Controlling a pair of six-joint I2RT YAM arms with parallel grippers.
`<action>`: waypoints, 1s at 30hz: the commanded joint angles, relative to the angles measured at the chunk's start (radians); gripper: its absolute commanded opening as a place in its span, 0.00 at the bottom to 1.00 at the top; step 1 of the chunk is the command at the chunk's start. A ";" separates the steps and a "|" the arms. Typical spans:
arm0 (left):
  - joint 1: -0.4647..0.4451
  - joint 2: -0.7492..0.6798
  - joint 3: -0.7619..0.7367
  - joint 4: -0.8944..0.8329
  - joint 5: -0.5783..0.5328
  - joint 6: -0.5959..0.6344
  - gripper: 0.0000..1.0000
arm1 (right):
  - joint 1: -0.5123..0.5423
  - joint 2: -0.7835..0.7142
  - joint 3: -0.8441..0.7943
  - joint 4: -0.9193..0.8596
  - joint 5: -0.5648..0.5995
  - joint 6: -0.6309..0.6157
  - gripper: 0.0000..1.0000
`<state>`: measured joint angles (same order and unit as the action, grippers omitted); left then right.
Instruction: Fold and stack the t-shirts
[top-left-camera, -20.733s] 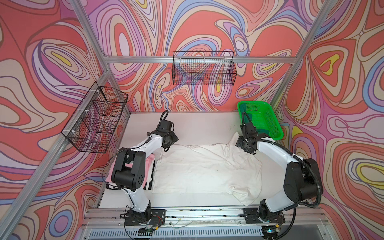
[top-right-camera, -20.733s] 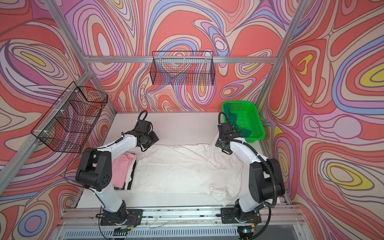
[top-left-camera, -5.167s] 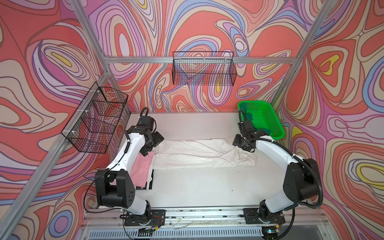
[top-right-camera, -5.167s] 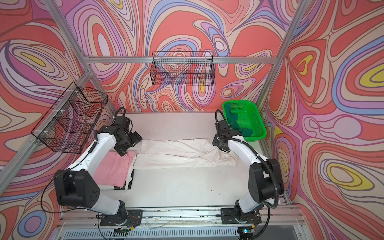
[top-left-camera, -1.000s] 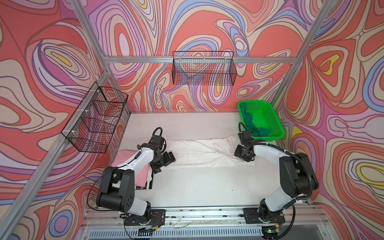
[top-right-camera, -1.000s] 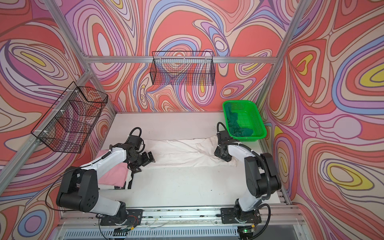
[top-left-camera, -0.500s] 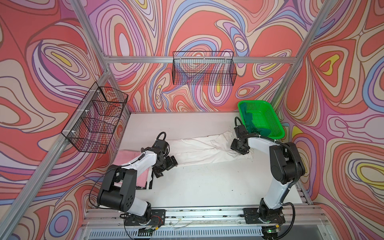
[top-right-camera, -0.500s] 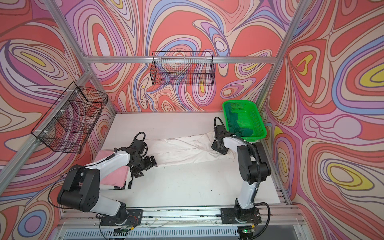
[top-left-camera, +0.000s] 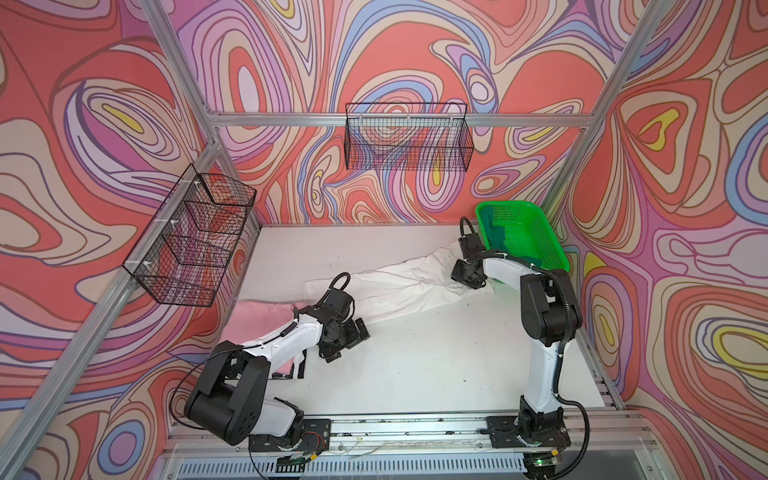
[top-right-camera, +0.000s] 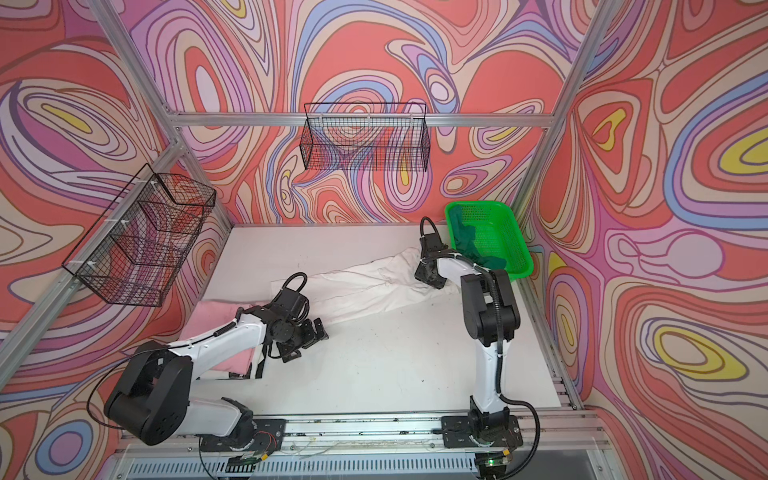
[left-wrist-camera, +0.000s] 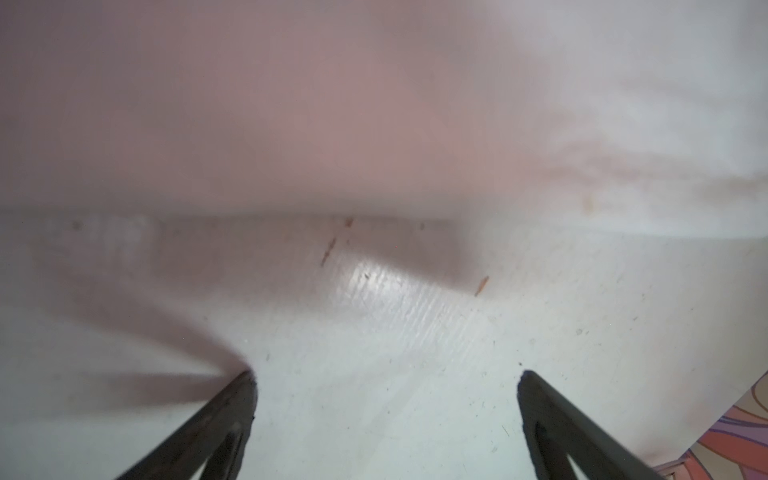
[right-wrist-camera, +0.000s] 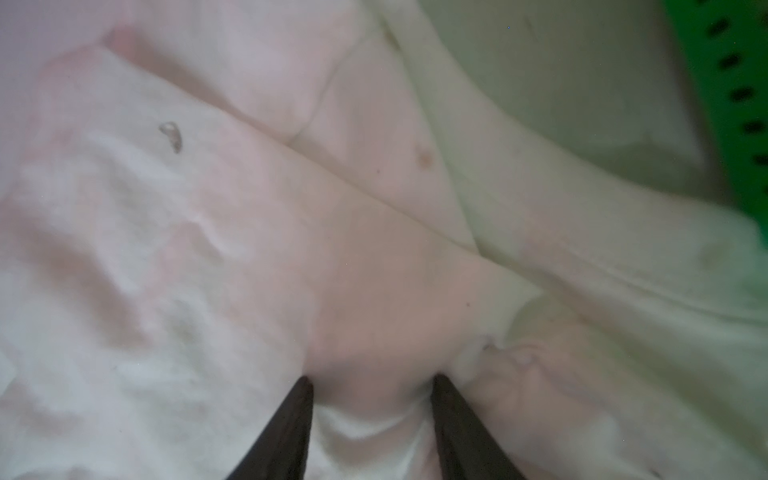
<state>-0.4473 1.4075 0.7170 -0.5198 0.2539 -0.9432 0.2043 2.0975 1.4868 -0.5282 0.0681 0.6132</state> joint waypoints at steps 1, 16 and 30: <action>-0.013 -0.042 0.046 -0.141 -0.081 0.004 1.00 | 0.010 0.059 0.016 -0.062 -0.016 -0.018 0.49; 0.031 0.289 0.554 -0.311 -0.524 0.229 1.00 | 0.010 0.025 0.003 -0.062 -0.002 -0.023 0.50; 0.067 0.410 0.390 -0.176 -0.374 0.143 1.00 | 0.010 0.042 0.009 -0.032 -0.028 -0.021 0.50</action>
<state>-0.3748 1.7897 1.1488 -0.7147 -0.1696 -0.7582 0.2073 2.1094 1.5051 -0.5308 0.0704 0.5911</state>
